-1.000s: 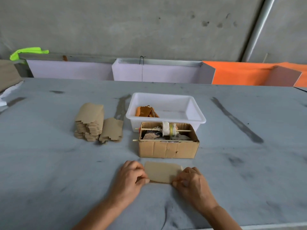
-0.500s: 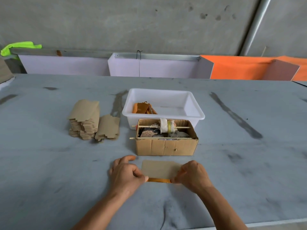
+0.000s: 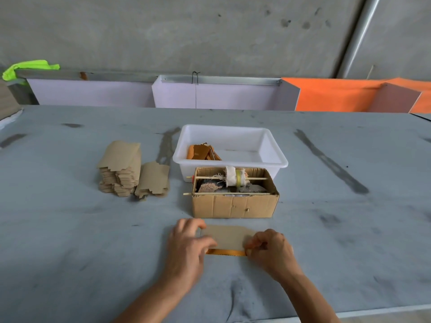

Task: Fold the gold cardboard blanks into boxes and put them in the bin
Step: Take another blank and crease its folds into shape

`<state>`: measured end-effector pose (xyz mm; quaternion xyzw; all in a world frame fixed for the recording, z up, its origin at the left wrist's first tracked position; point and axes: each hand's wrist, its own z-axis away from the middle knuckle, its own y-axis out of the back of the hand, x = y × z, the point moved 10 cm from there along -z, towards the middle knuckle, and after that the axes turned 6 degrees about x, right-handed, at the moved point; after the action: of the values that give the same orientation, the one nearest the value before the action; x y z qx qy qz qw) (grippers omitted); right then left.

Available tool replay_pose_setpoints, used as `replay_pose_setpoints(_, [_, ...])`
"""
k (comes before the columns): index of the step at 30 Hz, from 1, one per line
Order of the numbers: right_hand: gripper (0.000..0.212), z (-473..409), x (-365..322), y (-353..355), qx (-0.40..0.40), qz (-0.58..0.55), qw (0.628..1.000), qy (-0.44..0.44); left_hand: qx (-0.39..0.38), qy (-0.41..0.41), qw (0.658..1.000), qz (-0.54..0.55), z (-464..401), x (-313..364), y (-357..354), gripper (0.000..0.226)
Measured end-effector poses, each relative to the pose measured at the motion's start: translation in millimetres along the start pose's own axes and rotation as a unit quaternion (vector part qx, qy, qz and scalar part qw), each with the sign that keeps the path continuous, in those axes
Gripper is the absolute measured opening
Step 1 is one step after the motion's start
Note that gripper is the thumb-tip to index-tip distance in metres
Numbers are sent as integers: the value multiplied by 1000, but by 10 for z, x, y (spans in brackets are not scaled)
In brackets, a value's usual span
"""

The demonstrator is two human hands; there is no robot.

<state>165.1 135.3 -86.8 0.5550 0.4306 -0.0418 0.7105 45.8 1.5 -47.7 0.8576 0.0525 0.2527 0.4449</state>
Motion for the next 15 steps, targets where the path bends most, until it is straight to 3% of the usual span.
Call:
replay_pose_setpoints(2, [26, 39, -12, 16, 19, -4, 1000, 18, 27, -151, 987, -41, 70, 355, 62, 29])
replay_pose_setpoints(4, [18, 80, -50, 28, 35, 11, 998, 51, 20, -205, 975, -89, 127, 468, 24, 32])
replay_pose_setpoints(6, [14, 148, -176, 88, 75, 72, 989, 106, 5, -224, 967, -121, 160, 510, -10, 31])
replay_pose_setpoints(9, [20, 381, -561, 153, 178, 124, 942, 255, 6, -231, 965, -125, 183, 538, -8, 31])
replay_pose_setpoints(12, [14, 606, -794, -60, 178, 145, 908, 351, 4, -196, 976, -93, 177, 485, 14, 35])
replay_pose_setpoints(15, [16, 609, -671, -118, 148, 134, 917, 346, -14, -157, 986, -46, 192, 362, 12, 25])
